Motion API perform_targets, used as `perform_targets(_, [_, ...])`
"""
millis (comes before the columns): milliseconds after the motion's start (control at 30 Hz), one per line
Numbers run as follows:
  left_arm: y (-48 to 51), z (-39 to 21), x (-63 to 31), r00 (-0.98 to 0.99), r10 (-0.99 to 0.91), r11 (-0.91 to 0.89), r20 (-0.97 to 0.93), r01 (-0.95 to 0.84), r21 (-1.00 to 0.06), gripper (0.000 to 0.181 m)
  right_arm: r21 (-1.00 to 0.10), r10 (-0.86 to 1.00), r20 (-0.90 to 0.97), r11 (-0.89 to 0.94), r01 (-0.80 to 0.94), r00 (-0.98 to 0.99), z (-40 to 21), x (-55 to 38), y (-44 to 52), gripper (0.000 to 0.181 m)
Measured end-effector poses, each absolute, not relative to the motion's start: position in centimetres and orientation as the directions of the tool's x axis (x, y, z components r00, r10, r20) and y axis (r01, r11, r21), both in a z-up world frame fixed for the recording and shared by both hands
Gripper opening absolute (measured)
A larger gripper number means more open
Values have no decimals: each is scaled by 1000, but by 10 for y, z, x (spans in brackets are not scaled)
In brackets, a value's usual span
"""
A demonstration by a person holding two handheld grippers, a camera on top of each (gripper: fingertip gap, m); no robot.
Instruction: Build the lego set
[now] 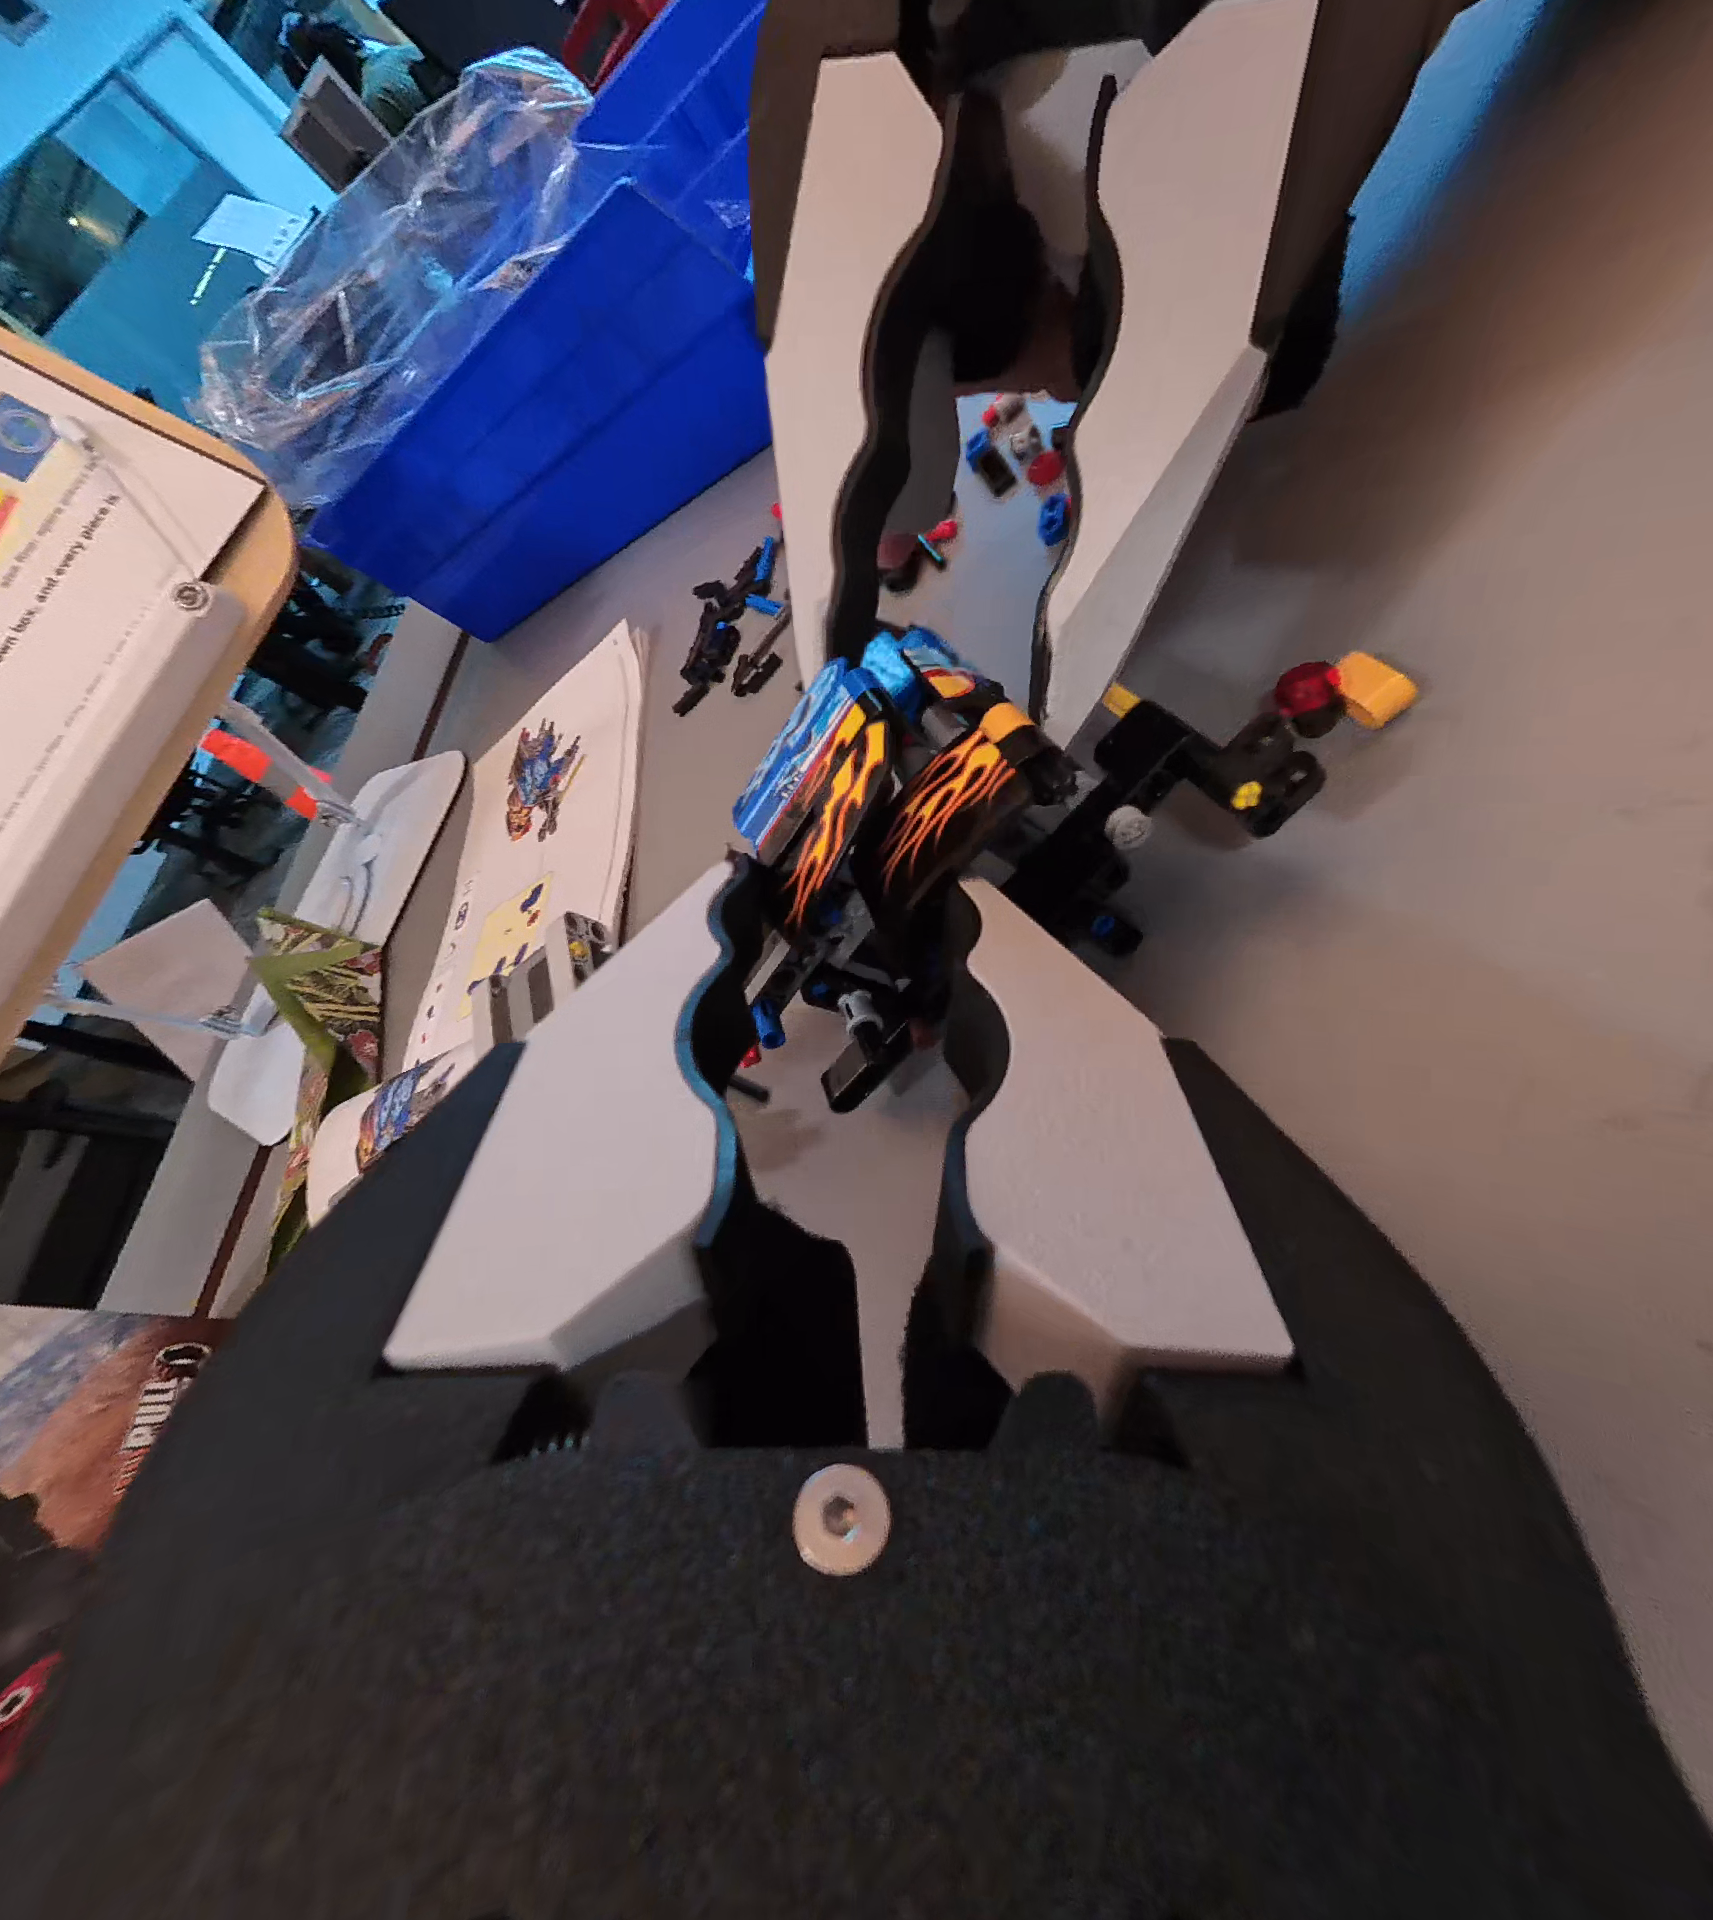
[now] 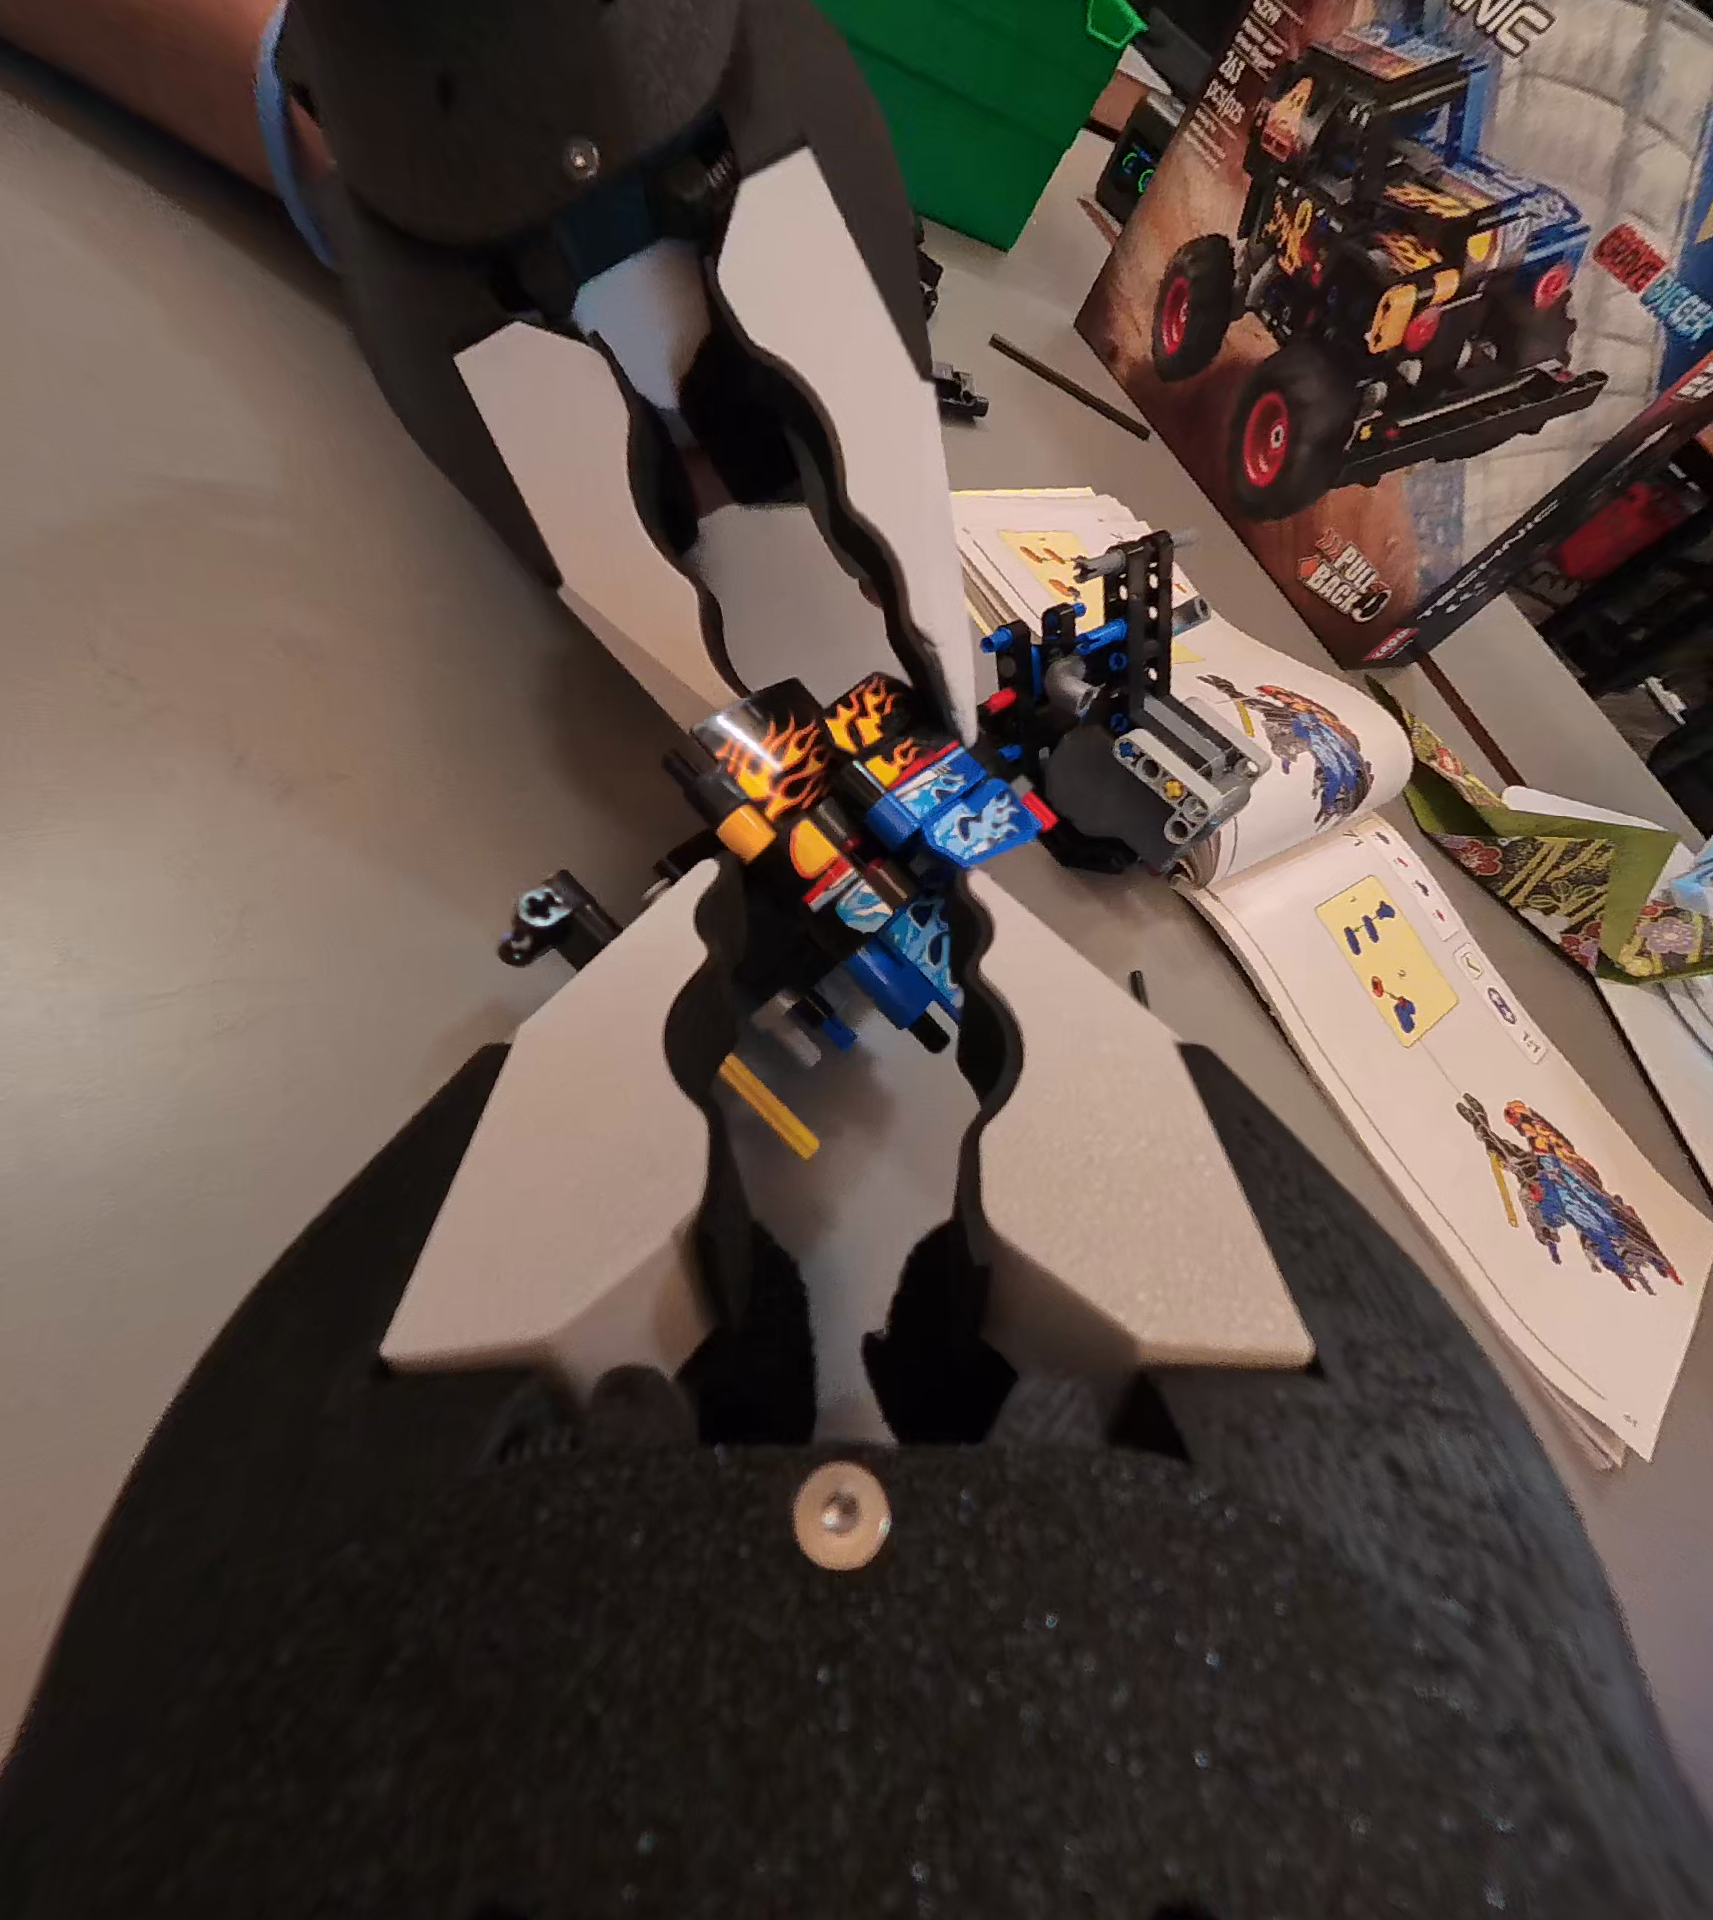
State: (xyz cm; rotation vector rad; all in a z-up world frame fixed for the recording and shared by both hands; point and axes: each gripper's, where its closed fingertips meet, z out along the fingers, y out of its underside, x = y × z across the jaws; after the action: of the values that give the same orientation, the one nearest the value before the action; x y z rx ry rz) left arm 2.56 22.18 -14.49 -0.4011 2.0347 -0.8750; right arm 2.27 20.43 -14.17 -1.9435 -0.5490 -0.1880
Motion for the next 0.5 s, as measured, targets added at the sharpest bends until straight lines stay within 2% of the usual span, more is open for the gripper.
perform_targets(133, [225,-149,26,-572,-567,710,-593,25,-704,29,-816,262,405,-329,475,876,-140,27,205,45])
perform_targets(500, [228,-151,26,-567,-593,693,-572,3,-721,29,-821,263,399,-323,470,878,-139,25,200,42])
